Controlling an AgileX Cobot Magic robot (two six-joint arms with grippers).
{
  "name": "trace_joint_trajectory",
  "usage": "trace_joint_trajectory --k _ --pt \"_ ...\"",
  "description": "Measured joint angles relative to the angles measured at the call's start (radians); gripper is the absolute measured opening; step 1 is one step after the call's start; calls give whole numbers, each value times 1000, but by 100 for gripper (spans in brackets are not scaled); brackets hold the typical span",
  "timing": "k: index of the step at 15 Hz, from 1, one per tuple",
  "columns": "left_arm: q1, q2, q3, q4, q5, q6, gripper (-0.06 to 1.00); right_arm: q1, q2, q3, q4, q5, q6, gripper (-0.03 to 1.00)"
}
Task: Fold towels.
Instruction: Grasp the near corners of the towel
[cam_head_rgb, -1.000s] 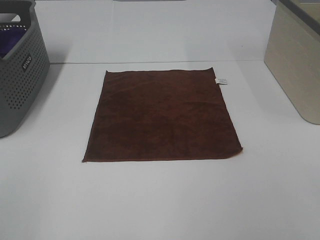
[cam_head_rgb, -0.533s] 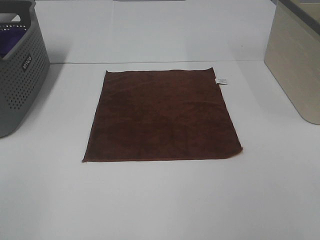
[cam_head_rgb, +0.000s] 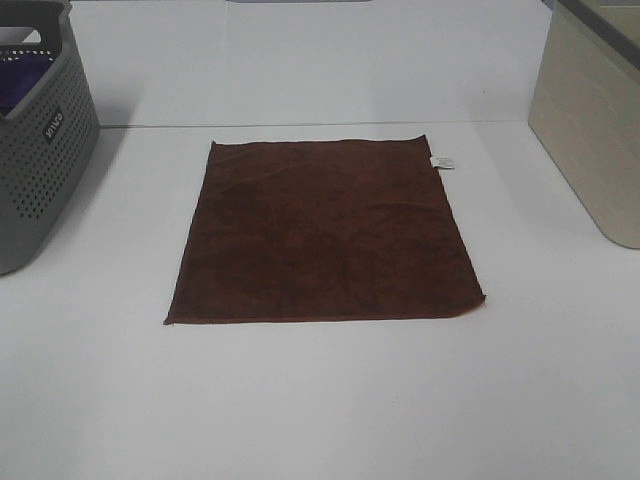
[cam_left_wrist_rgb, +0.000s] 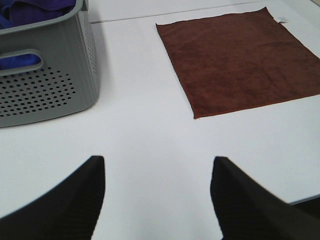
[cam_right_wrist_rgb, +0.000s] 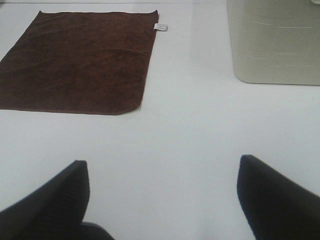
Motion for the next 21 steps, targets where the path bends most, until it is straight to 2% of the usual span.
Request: trace_joint_trajectory --k 1,5,6,9,10,12,15,17,21 --pt "0 14 -9 -2 -24 -1 60 0 23 -8 3 -34 0 77" --pt "0 205 -9 -102 -345 -2 60 0 233 -16 8 -296 0 77" --pt "0 242 -5 -118 -375 -2 60 0 318 -16 -8 -371 0 77" --pt "0 476 1 -247 -519 -2 60 0 588 -17 -35 -566 0 76" --pt "0 566 1 -293 -565 2 60 0 686 -31 -32 -590 0 76" --pt "0 749 1 -372 -625 25 60 0 858 -91 9 -591 0 75" --pt "0 1111 -7 -514 -636 118 60 0 1156 -246 138 -538 0 72" --pt "0 1305 -66 -607 -604 180 60 0 1320 -316 220 -505 -28 72" --pt "0 1590 -234 -824 -489 353 60 0 1579 -438 403 -417 -208 72"
